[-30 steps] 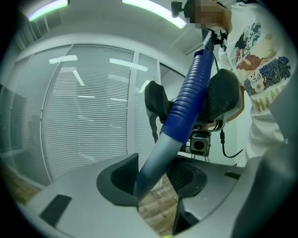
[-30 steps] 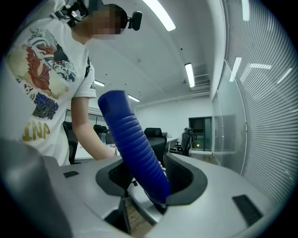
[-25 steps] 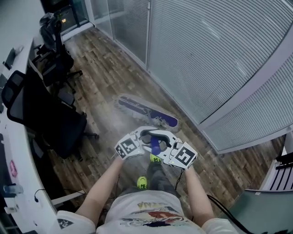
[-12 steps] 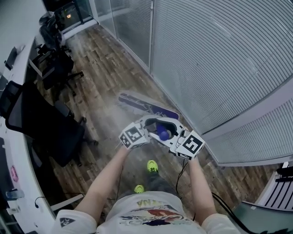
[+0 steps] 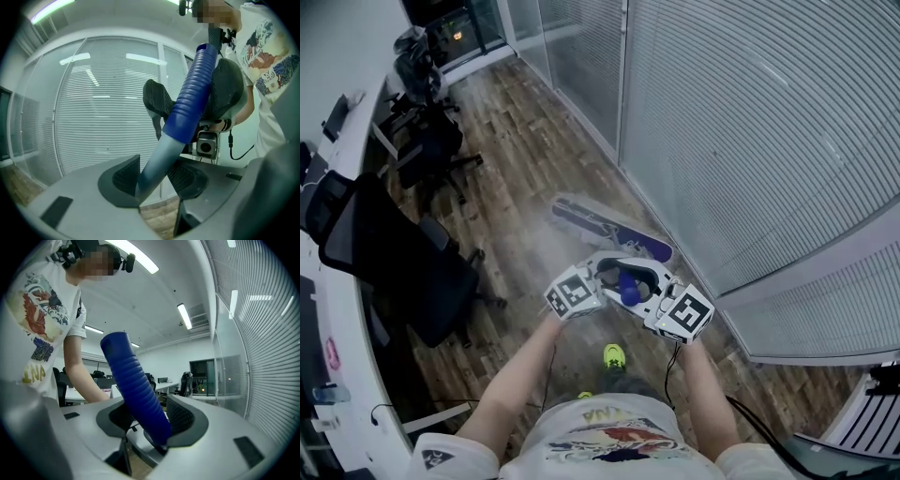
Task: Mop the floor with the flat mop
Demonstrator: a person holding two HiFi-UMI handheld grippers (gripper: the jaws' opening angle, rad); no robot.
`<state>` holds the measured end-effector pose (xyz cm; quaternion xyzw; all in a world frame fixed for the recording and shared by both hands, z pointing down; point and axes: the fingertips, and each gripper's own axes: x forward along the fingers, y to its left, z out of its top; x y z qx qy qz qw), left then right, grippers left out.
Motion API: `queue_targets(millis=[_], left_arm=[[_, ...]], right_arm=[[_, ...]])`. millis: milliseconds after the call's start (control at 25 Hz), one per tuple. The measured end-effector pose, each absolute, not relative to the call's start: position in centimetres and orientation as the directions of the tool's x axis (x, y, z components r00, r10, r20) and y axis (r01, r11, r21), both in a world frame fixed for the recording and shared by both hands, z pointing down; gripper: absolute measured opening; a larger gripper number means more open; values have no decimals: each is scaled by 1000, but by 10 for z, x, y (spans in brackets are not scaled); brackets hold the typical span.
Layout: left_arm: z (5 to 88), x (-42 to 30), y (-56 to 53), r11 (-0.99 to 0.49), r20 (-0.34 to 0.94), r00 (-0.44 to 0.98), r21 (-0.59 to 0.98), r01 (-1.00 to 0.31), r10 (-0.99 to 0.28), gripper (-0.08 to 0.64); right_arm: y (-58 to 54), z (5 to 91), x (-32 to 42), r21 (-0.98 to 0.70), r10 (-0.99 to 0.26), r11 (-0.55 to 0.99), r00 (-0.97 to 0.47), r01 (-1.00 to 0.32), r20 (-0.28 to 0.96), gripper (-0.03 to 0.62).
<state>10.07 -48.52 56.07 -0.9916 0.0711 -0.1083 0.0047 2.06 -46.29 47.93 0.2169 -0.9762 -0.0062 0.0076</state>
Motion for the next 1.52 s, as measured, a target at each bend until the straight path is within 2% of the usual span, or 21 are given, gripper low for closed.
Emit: queue_targets(millis=[280, 520, 840, 1120, 1520], left_arm=[[571, 77, -438, -981, 276, 941, -79, -180, -195, 156], [581, 56, -384, -982, 313, 931, -81, -170, -187, 155], [576, 14, -271, -983, 273, 944, -65, -171, -183, 155], [583, -20, -175, -989, 306, 941, -70, -128, -144, 155], [577, -33, -76, -990, 301, 944, -56, -127, -138, 156]], right_arm=[[-411, 493, -5, 10, -422, 906, -903, -423, 74, 192], [-357, 504, -28, 17, -437, 899, -894, -437, 104, 192], [-245, 500, -72, 31, -449, 893, -888, -448, 102, 192], [-152, 507, -109, 38, -460, 888, -878, -459, 134, 192], [-54, 502, -121, 28, -456, 889, -880, -456, 132, 192]])
